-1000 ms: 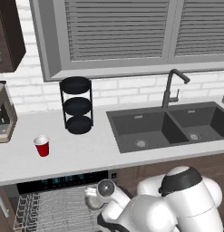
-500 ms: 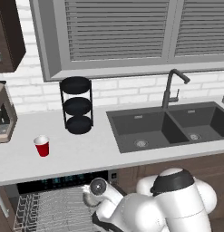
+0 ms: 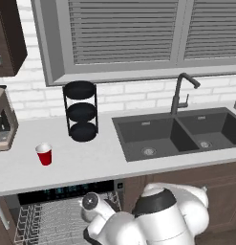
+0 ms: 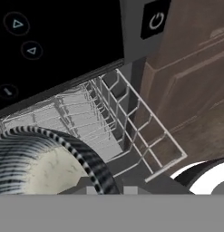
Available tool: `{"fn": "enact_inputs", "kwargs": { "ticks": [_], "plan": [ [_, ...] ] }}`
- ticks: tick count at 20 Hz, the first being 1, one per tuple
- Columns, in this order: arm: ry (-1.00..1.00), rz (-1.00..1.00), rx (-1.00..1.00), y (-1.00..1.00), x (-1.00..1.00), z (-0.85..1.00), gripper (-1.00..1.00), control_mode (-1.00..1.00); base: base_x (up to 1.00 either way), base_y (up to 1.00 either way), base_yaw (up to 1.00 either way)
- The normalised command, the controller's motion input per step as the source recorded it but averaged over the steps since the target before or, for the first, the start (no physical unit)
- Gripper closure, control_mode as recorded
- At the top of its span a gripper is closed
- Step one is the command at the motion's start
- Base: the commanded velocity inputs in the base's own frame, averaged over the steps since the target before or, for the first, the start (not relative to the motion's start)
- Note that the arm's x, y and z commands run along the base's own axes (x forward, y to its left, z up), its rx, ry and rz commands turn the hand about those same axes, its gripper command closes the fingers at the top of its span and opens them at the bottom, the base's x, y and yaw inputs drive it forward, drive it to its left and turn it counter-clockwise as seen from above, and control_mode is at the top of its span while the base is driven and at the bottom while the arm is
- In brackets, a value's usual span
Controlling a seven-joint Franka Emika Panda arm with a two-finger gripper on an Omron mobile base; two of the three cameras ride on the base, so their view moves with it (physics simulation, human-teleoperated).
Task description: Pick up the cup and bowl from the counter, place them in the dishwasher, and close the dishwasher door.
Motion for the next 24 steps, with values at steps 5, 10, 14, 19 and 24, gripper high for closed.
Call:
{"fn": "enact_inputs", "kwargs": {
  "ticks": [5,10,14,19,24],
  "plan": [
    [0.00,-0.05,0.00,0.15,0.11,-0.50,1.00,-1.00,0.00,0.00,0.00],
    [0.00,-0.03,0.00,0.18,0.07,-0.27,-1.00,-1.00,0.00,0.00,0.00],
    [0.00,-0.01,0.00,0.15,0.00,-0.07,-1.00,-1.00,0.00,0.00,0.00],
    [0.00,-0.01,0.00,0.09,0.03,0.00,-1.00,-1.00,0.00,0.00,0.00],
    [-0.03,0.00,0.01,0.25,-0.20,0.34,-1.00,-1.00,0.00,0.00,0.00]
  ]
}}
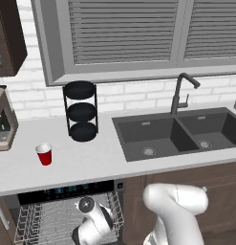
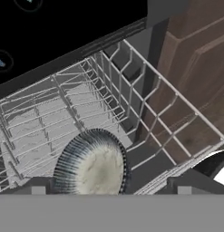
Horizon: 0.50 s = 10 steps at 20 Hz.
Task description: Pick up the cup and bowl from the counter, place them in the dishwasher, and close the dishwasher door.
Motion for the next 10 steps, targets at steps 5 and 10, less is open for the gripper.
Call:
{"fn": "enact_inputs", "kwargs": {
  "ticks": [5,10],
  "plan": [
    [-0.07,0.00,0.12,0.17,-0.57,1.00,-1.00,-1.00,0.00,0.00,0.00],
    [0.05,0.05,0.26,0.03,-0.43,1.00,-1.00,-1.00,0.00,0.00,0.00]
  ]
}}
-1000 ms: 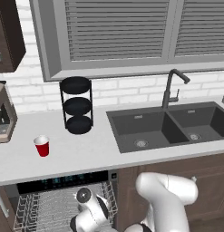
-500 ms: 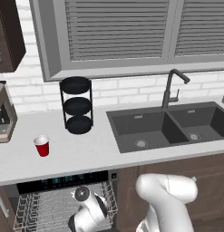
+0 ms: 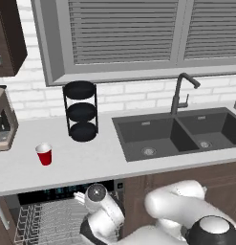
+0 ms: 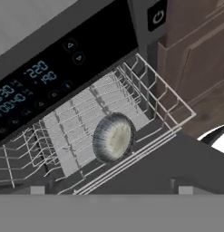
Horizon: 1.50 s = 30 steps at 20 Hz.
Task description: Pick up the cup and bowl from the counter, place them in the dishwasher, and close the dishwasher door.
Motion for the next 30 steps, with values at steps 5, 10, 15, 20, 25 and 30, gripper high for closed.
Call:
{"fn": "enact_inputs", "kwargs": {
  "ticks": [5,10,15,20,25,30],
  "plan": [
    [0.15,0.10,0.34,-0.08,-0.08,1.00,-1.00,-1.00,0.00,0.00,0.00],
    [0.11,0.16,0.35,-0.14,0.03,1.00,-1.00,-1.00,0.00,0.00,0.00],
    [0.01,0.20,0.21,-0.09,0.24,1.00,-1.00,-1.00,0.00,0.00,0.00],
    [-0.01,0.21,0.09,0.00,0.50,1.00,-1.00,-1.00,0.00,0.00,0.00],
    [0.00,0.16,0.01,0.01,0.90,0.76,-1.00,-1.00,0.00,0.00,0.00],
    [0.02,0.12,-0.02,0.20,0.89,0.39,-1.00,-1.00,0.00,0.00,0.00]
  ]
}}
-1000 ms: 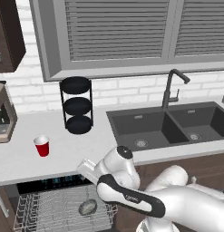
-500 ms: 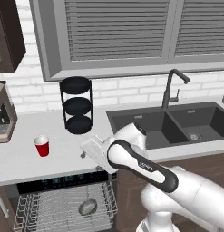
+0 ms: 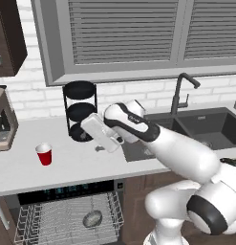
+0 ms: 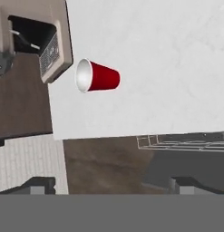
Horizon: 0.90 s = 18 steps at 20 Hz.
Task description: Pick up the cup and bowl from the counter, place them in the dishwasher, and close the dishwasher door.
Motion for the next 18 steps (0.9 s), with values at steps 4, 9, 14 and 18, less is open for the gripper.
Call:
{"fn": "enact_inputs", "kwargs": {
  "ticks": [4,9,14,18],
  "plan": [
    [0.10,0.13,-0.14,0.59,0.62,-0.01,-1.00,-1.00,0.00,0.00,0.00],
    [0.08,0.15,-0.24,0.86,0.49,-0.21,-1.00,-1.00,0.00,0.00,0.00],
    [0.03,0.09,-0.29,0.87,0.38,-0.33,-1.00,-1.00,0.00,0.00,0.00],
    [0.00,0.01,-0.26,0.48,0.24,-0.41,-1.00,-1.00,0.00,0.00,0.00]
  ]
}}
